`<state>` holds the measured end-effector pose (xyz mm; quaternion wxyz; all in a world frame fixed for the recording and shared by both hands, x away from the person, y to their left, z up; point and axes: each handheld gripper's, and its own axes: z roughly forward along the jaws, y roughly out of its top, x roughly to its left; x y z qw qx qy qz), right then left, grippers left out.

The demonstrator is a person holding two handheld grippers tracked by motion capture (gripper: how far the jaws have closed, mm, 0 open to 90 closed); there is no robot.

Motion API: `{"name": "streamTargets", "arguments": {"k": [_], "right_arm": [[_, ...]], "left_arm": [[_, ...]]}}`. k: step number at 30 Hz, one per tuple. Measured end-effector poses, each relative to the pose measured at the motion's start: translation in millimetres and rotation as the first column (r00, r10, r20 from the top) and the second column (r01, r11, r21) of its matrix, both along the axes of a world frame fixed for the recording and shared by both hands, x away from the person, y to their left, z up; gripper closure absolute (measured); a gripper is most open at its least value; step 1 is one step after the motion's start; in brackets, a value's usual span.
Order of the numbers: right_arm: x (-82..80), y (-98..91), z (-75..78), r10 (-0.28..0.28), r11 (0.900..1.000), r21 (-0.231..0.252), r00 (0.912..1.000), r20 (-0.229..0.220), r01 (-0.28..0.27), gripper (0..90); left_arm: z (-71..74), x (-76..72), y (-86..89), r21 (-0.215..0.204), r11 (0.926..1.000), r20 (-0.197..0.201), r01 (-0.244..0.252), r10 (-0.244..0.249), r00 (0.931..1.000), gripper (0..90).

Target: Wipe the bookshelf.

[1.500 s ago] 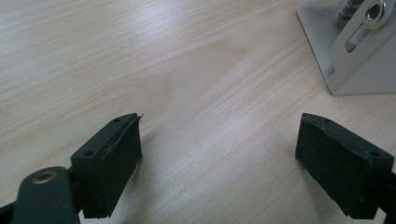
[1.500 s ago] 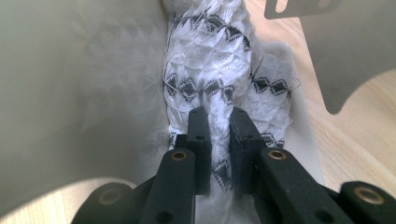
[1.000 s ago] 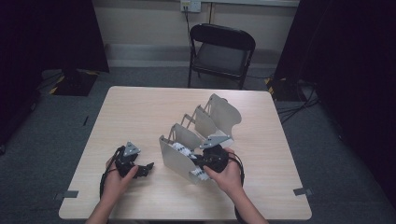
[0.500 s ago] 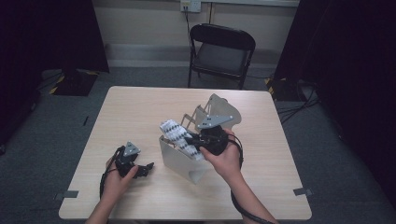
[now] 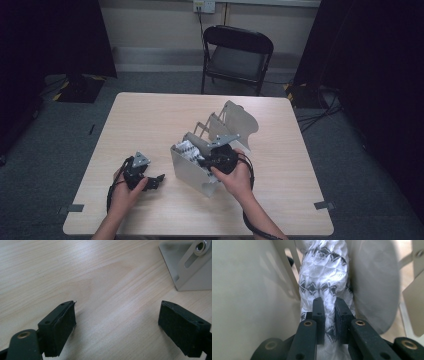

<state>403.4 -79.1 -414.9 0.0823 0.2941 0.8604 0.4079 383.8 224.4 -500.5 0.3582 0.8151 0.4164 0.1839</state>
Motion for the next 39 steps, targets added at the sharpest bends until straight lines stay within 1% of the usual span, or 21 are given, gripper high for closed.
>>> {"name": "streamTargets", "arguments": {"k": [5, 10, 15, 20, 24, 27, 30, 32, 34, 38, 39], "right_arm": [[-3.9, -2.4, -16.3, 0.003, 0.9999, -0.015, 0.9997, -0.024, -0.003, 81.1], [-7.9, -5.0, -34.0, 0.002, 0.9995, -0.03, 0.9983, -0.058, -0.003, 81.1], [-11.9, -4.9, -48.5, 0.007, 0.9991, -0.041, 0.9965, -0.083, -0.011, 81.1], [-15.7, -5.0, -57.8, 0.012, 0.9986, -0.049, 0.9956, -0.093, -0.017, 81.1], [-17.5, -6.3, -59.8, 0.013, 0.9989, -0.044, 0.9953, -0.096, -0.017, 81.0], [-17.4, -9.1, -55.2, 0.009, 0.999, -0.043, 0.9956, -0.093, -0.013, 81.0], [-16.0, -14.1, -42.7, 0.004, 0.9998, -0.019, 0.9971, -0.076, -0.005, 81.0], [-14.7, -17.4, -29.2, 0.003, 1.0, -0.002, 0.9985, -0.055, -0.003, 81.0], [-14.3, -18.8, -12.9, 0.01, 0.9996, 0.028, 0.9996, -0.028, -0.009, 81.0], [-16.5, -14.9, 22.8, 0.032, 0.9981, 0.052, 0.9987, 0.041, -0.034, 80.9], [-16.8, -13.7, 27.2, 0.039, 0.9976, 0.055, 0.998, 0.051, -0.041, 80.9]], "left_arm": [[0.0, 0.0, 0.0, 0.0, 1.0, 0.0, 0.0, 0.0, 1.0, 14.1], [0.0, 0.0, 0.0, 0.0, 1.0, 0.0, 0.0, 0.0, 1.0, 14.1], [0.0, 0.0, 0.0, 0.0, 1.0, 0.0, 0.0, 0.0, 1.0, 14.1], [0.0, 0.0, 0.1, 0.0, 1.0, 0.0, 0.001, -0.001, 1.0, 14.1], [0.0, 0.0, 0.0, 0.0, 1.0, 0.0, 0.0, 0.0, 1.0, 14.1], [0.0, 0.0, 0.1, 0.0, 1.0, 0.0, 0.001, -0.001, 1.0, 14.1], [0.0, 0.0, 0.1, 0.0, 1.0, 0.0, 0.001, -0.001, 1.0, 14.0], [0.0, 0.0, 0.0, 0.0, 1.0, 0.0, 0.0, 0.0, 1.0, 14.1], [0.0, 0.0, 0.0, 0.0, 1.0, 0.0, 0.0, 0.0, 1.0, 14.0], [0.0, 0.0, 0.0, 0.0, 1.0, 0.0, 0.0, 0.0, 1.0, 14.1], [0.0, 0.0, 0.0, -0.001, 1.0, 0.0, 0.0, 0.0, 1.0, 14.0]]}}
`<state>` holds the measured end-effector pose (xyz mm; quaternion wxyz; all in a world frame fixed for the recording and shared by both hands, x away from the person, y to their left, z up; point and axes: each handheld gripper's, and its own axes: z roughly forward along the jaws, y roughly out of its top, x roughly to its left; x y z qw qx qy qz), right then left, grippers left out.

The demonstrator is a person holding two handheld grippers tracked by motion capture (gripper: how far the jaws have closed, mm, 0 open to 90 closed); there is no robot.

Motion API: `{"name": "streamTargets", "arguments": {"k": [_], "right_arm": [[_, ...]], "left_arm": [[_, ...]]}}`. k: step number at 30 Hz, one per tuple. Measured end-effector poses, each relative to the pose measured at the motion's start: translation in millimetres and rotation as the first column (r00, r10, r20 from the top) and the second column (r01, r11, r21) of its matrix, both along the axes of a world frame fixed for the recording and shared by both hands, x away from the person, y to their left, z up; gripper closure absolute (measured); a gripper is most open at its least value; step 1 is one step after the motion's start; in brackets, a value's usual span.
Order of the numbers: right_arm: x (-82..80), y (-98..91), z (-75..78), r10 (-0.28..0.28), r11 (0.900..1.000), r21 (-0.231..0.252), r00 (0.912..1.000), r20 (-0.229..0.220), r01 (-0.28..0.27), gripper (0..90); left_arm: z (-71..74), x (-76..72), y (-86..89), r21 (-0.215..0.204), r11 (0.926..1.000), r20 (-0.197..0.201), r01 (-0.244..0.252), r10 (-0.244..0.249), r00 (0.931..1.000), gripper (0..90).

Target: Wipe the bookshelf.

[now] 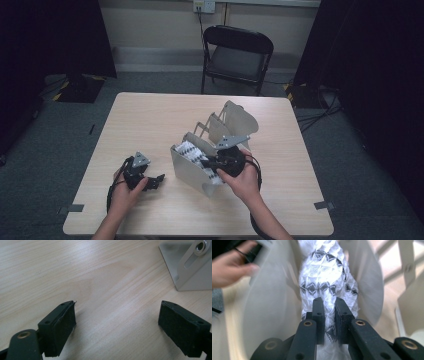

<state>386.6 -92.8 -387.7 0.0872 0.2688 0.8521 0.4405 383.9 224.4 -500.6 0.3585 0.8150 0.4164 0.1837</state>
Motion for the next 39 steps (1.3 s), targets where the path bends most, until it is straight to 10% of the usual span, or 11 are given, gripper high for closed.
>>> {"name": "streamTargets", "arguments": {"k": [4, 24, 39], "right_arm": [[0.0, 7.3, 5.4, 0.019, 0.9998, -0.011, 0.9998, 0.008, -0.019, 80.9], [-0.1, 4.0, -81.6, -0.002, 0.9937, -0.111, 0.9892, -0.146, -0.014, 80.9], [1.2, -10.9, 13.9, -0.026, 0.999, -0.036, 0.9994, 0.022, 0.026, 81.0]], "left_arm": [[0.0, 0.0, 0.0, 0.0, 1.0, 0.0, 0.0, 0.0, 1.0, 14.1], [0.1, 0.0, 0.0, 0.001, 1.0, 0.0, 0.0, 0.0, 1.0, 14.1], [0.0, 0.0, 0.0, 0.0, 1.0, 0.0, 0.0, 0.0, 1.0, 14.0]]}}
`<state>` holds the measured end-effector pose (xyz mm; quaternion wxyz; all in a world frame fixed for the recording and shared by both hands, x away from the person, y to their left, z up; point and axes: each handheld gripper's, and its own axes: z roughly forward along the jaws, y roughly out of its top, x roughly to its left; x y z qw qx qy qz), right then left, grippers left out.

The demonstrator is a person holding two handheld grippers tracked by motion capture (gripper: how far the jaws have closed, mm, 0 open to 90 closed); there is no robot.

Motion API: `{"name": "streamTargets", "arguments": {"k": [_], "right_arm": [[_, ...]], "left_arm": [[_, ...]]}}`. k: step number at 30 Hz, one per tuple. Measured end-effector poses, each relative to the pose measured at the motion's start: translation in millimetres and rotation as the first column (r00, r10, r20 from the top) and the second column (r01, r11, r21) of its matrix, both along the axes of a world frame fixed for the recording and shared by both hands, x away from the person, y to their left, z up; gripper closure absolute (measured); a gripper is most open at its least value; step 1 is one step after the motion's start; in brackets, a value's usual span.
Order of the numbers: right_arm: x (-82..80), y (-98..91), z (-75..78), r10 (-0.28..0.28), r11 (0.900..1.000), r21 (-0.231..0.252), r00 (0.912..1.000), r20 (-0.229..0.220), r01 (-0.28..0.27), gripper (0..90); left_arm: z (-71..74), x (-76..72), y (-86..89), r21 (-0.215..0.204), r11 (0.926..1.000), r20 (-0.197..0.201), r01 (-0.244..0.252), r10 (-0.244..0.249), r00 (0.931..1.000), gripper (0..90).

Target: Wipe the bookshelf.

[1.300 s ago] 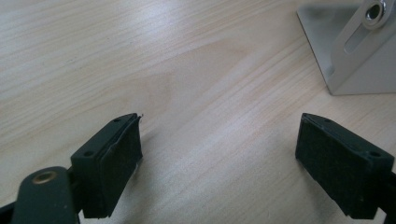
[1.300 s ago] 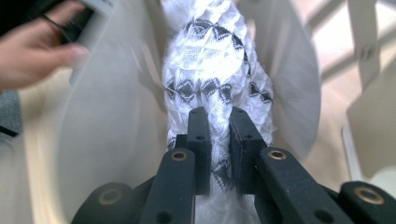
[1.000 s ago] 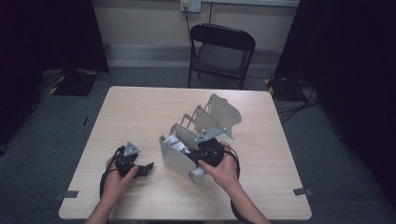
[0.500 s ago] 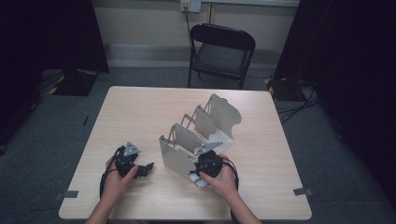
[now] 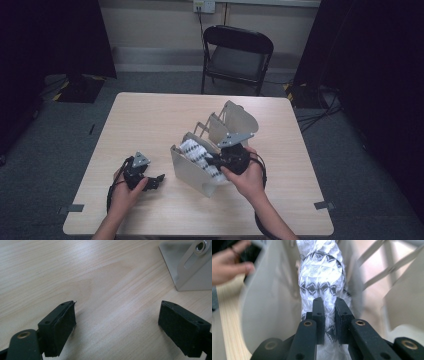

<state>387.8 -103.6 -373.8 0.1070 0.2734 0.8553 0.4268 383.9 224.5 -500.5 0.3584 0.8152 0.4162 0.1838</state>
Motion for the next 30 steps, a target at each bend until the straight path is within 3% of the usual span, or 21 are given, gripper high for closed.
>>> {"name": "streamTargets", "arguments": {"k": [3, 6, 14, 19, 30], "right_arm": [[4.0, -3.8, 19.4, -0.017, 0.9996, 0.023, 0.9993, 0.034, 0.016, 80.9], [8.6, -5.7, 20.2, -0.029, 0.9995, 0.009, 0.9989, 0.036, 0.029, 81.0], [13.6, -9.0, -25.5, -0.054, 0.9985, -0.013, 0.9971, -0.053, 0.054, 80.9], [15.4, -4.4, -47.6, -0.062, 0.9976, -0.037, 0.9948, -0.081, 0.059, 81.0], [14.5, 5.0, -77.7, -0.073, 0.9956, -0.067, 0.9896, -0.124, 0.065, 80.9]], "left_arm": [[0.0, 0.0, -0.1, 0.0, 1.0, 0.0, -0.001, 0.001, 1.0, 14.1], [0.0, 0.0, 0.0, 0.0, 1.0, 0.0, 0.0, 0.0, 1.0, 14.1], [0.0, 0.0, 0.0, 0.0, 1.0, 0.0, 0.0, 0.0, 1.0, 14.1], [0.0, 0.0, 0.0, 0.0, 1.0, 0.0, 0.0, 0.0, 1.0, 14.1], [0.0, 0.0, 0.0, 0.0, 1.0, -0.001, -0.001, 0.001, 1.0, 14.1]]}}
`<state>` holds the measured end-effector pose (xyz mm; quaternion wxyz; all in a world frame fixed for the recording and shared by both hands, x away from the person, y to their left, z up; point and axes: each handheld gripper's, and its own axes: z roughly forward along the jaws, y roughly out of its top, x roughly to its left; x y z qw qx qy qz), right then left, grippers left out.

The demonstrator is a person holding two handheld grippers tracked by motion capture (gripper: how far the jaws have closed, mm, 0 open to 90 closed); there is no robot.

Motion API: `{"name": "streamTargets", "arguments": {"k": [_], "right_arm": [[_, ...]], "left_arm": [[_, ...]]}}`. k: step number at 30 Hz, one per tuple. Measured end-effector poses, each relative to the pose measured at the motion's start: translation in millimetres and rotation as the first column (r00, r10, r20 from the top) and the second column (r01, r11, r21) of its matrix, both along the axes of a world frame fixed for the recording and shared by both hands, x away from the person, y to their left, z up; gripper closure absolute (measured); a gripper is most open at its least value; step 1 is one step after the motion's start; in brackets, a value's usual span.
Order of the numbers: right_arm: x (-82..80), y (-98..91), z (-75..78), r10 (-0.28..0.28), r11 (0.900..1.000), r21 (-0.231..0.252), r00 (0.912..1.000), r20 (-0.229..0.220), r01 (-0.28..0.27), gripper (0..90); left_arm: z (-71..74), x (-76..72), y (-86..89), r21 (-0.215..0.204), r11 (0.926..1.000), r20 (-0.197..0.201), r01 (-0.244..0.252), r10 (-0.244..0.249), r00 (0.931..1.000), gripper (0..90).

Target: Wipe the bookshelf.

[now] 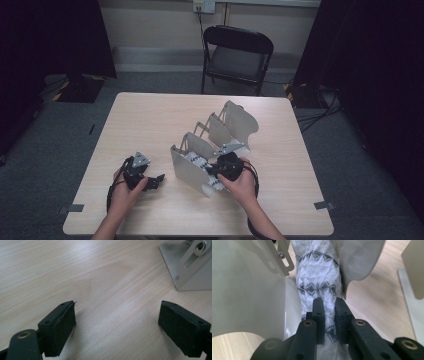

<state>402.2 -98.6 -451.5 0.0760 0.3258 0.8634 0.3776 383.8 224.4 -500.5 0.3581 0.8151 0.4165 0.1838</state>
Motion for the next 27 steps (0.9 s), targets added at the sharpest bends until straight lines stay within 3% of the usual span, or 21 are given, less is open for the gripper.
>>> {"name": "streamTargets", "arguments": {"k": [9, 14, 19, 27], "right_arm": [[-4.8, 1.1, -14.5, 0.011, 0.9997, -0.02, 0.9997, -0.022, -0.011, 80.9], [-9.6, -4.2, -10.3, 0.011, 0.9998, -0.013, 0.9999, -0.013, -0.011, 80.8], [-14.3, -9.2, 13.1, 0.018, 0.9998, 0.006, 0.9995, 0.025, -0.019, 80.8], [-17.0, -6.8, 73.9, 0.041, 0.996, 0.073, 0.9888, 0.144, -0.052, 80.7]], "left_arm": [[-0.1, 0.0, 0.0, 0.0, 1.0, 0.0, 0.001, -0.001, 1.0, 14.1], [0.0, 0.0, 0.0, 0.0, 1.0, 0.0, 0.0, 0.0, 1.0, 14.1], [-0.1, 0.0, 0.0, 0.0, 1.0, 0.0, 0.0, 0.0, 1.0, 14.1], [0.0, 0.0, 0.0, 0.0, 1.0, 0.0, 0.0, 0.0, 1.0, 14.1]]}}
